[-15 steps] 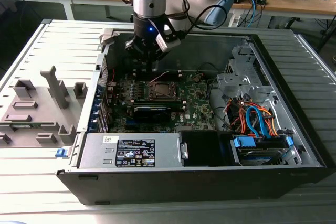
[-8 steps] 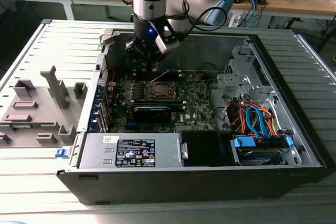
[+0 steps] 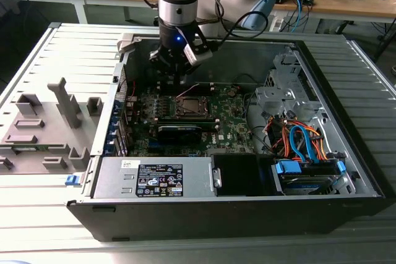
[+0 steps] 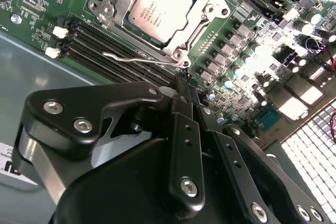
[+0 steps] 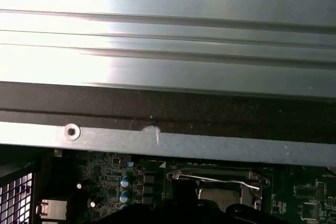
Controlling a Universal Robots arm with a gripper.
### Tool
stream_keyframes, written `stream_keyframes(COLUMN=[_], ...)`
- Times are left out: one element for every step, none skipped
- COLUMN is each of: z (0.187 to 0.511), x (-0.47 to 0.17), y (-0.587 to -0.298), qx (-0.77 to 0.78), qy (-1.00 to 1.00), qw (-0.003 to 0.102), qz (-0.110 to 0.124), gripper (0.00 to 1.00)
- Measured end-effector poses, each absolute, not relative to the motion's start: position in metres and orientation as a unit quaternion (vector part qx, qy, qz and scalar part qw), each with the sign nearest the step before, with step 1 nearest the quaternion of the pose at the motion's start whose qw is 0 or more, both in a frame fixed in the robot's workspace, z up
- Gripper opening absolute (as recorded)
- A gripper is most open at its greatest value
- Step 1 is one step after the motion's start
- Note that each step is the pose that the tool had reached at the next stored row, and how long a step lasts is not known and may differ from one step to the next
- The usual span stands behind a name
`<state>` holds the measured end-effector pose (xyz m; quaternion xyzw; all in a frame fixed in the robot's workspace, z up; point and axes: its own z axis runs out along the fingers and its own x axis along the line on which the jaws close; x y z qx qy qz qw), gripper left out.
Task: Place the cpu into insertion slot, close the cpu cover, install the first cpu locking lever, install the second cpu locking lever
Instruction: 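Install the first cpu locking lever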
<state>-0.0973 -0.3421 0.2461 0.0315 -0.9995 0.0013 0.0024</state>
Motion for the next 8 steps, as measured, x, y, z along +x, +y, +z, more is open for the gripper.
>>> stream_keyframes(z=[0.2452,0.2446,0.2432,0.2419,0.2406,0.2390,0.2373,0.2364], x=[-0.0972,-0.0972,-0.0969,-0.0965,-0.0964,-0.0963,-0.0962,-0.0961], y=[-0.3421,-0.3421,-0.3421,-0.3421,-0.3421,-0.3420,-0.3420,-0.3419], qx=[0.032,0.032,0.032,0.032,0.031,0.032,0.032,0.032], qy=[-0.999,-0.999,-0.999,-0.999,-1.000,-0.999,-0.999,-0.999], qw=[0.002,0.002,0.002,0.002,0.002,0.002,0.002,0.002], qz=[0.001,0.001,0.001,0.001,0.001,0.001,0.001,0.001], gripper=[0.11,0.11,0.11,0.11,0.11,0.11,0.11,0.11])
